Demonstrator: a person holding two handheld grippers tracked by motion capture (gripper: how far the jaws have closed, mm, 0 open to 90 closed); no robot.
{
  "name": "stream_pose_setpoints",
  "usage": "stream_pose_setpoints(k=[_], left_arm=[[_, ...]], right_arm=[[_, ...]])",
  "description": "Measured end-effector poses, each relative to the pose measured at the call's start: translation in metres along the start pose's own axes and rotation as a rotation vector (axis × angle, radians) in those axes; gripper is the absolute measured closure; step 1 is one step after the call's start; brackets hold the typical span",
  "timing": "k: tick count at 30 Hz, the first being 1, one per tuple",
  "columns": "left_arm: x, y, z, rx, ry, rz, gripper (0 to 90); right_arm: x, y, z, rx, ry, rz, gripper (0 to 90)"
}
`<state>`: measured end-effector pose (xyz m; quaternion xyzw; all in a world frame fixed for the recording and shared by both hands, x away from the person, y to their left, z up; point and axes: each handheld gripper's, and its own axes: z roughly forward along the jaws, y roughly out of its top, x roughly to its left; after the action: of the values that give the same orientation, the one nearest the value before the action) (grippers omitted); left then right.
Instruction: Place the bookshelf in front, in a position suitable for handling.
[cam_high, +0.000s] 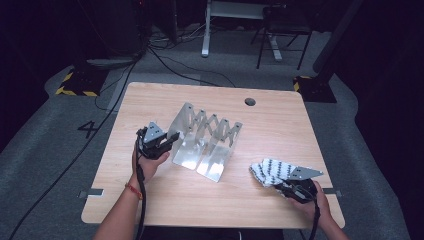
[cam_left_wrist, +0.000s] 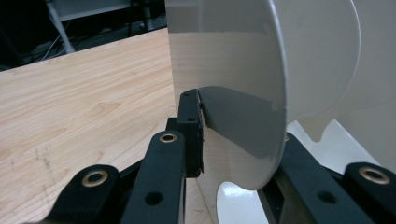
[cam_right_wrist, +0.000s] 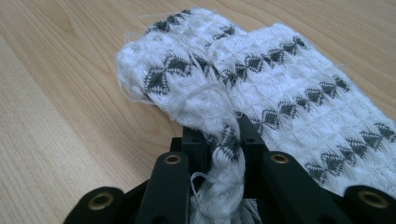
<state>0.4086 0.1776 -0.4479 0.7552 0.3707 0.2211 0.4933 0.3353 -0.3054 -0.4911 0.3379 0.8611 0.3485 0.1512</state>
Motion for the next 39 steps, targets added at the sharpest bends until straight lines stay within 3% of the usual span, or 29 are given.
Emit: stream_pose_setpoints(k=[7,10,21,33,39], left_arm=[[-0.01,0.001,0.0,0.002,-0.019,0.015,82.0],[-0.015,0.001,0.001,0.008,-0.028,0.043,82.1],[-0.036,0.001,-0.001,0.016,-0.086,0.076,85.2],[-0.048,-0.003,-0.015,0.04,-0.102,0.112,84.8],[-0.053,-0.004,-0.021,0.054,-0.082,0.144,83.7]], right_arm=[[-0.001,0.0,-0.001,-0.002,-0.025,-0.019,81.9],[-0.002,-0.001,-0.001,-0.008,-0.032,-0.019,82.6],[-0.004,-0.001,-0.002,-0.01,-0.022,-0.004,82.9],[-0.004,-0.002,-0.005,-0.011,-0.017,-0.002,82.9],[-0.002,-0.001,-0.01,-0.039,-0.023,0.003,83.9]])
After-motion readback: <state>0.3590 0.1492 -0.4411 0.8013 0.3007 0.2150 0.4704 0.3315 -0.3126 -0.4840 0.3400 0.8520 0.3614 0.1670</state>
